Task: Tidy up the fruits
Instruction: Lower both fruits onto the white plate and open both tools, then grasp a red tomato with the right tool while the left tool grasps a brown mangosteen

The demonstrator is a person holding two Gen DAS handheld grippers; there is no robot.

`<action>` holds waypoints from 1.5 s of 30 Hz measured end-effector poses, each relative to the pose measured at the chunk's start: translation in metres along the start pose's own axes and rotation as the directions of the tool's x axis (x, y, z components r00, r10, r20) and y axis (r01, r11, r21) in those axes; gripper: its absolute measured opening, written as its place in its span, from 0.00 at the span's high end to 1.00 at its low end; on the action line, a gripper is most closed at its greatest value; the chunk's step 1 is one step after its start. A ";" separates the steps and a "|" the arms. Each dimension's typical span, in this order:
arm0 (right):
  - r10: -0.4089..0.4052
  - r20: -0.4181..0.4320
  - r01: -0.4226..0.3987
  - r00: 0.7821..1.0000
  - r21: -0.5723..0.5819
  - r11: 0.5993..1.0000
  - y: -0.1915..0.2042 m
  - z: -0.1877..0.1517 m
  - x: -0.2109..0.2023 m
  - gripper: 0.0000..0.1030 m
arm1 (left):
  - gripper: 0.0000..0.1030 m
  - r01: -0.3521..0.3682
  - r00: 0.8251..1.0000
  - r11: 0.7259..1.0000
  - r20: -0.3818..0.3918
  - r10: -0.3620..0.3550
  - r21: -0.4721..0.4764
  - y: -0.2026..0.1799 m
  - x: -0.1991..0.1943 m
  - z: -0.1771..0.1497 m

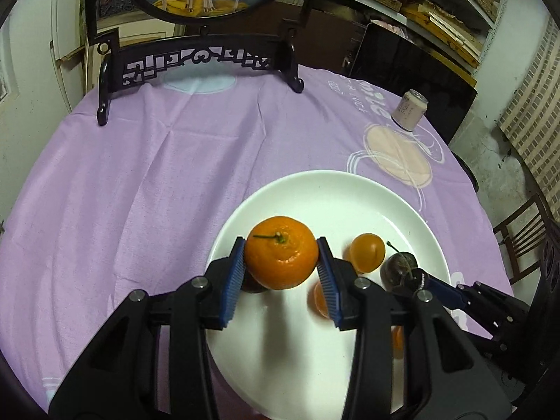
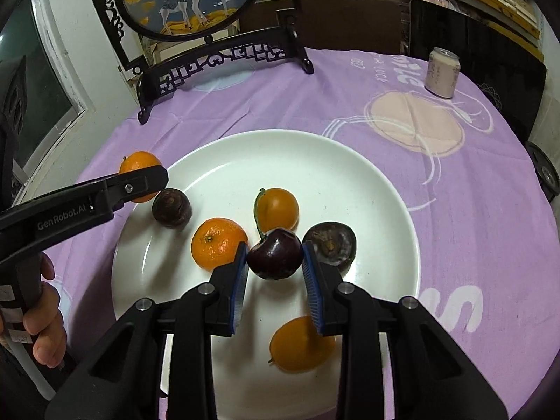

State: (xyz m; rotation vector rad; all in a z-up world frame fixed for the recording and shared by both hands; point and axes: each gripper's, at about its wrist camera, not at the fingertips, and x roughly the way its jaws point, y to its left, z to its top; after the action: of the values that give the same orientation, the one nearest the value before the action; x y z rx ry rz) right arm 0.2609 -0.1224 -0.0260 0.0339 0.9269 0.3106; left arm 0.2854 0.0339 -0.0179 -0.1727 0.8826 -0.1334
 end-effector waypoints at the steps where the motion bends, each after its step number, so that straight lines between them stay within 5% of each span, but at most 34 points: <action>1: -0.001 -0.001 0.001 1.000 -0.002 1.000 0.001 0.000 0.001 0.70 | 0.60 -0.002 1.000 1.000 0.004 0.002 0.006 -0.001 0.000 0.000; 3: -0.013 -0.002 0.013 1.000 -0.009 1.000 0.001 0.001 0.005 0.70 | 0.60 0.008 1.000 1.000 0.008 -0.008 0.013 -0.004 0.000 -0.001; 6: -0.038 -0.002 0.038 0.999 -0.005 0.999 -0.003 0.002 0.010 0.65 | 0.39 0.017 0.999 1.000 0.045 -0.018 0.017 -0.005 -0.008 -0.002; 20: -0.083 0.087 0.079 0.993 0.049 0.996 -0.013 -0.019 -0.021 0.65 | 0.39 0.031 0.991 0.999 0.127 -0.033 0.018 0.002 -0.041 -0.015; 27: -0.065 0.129 0.061 0.989 0.036 0.997 0.002 -0.064 -0.087 0.65 | 0.39 0.076 0.979 0.997 0.189 -0.078 0.019 0.008 -0.076 -0.028; 37: 0.017 0.021 -0.016 1.000 -0.018 1.000 0.013 -0.156 -0.120 0.64 | 0.33 0.064 0.986 0.997 0.152 -0.068 0.036 0.039 -0.130 -0.147; 45: 0.151 -0.028 -0.152 0.988 -0.087 0.984 0.050 -0.165 -0.102 0.64 | 0.31 0.034 0.997 0.997 0.064 -0.039 0.073 0.044 -0.133 -0.195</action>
State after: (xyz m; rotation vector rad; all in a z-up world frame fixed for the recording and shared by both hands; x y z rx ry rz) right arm 0.0606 -0.1199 -0.0381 0.0192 0.9330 0.4940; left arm 0.0522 0.0836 -0.0481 -0.1254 0.8085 -0.1924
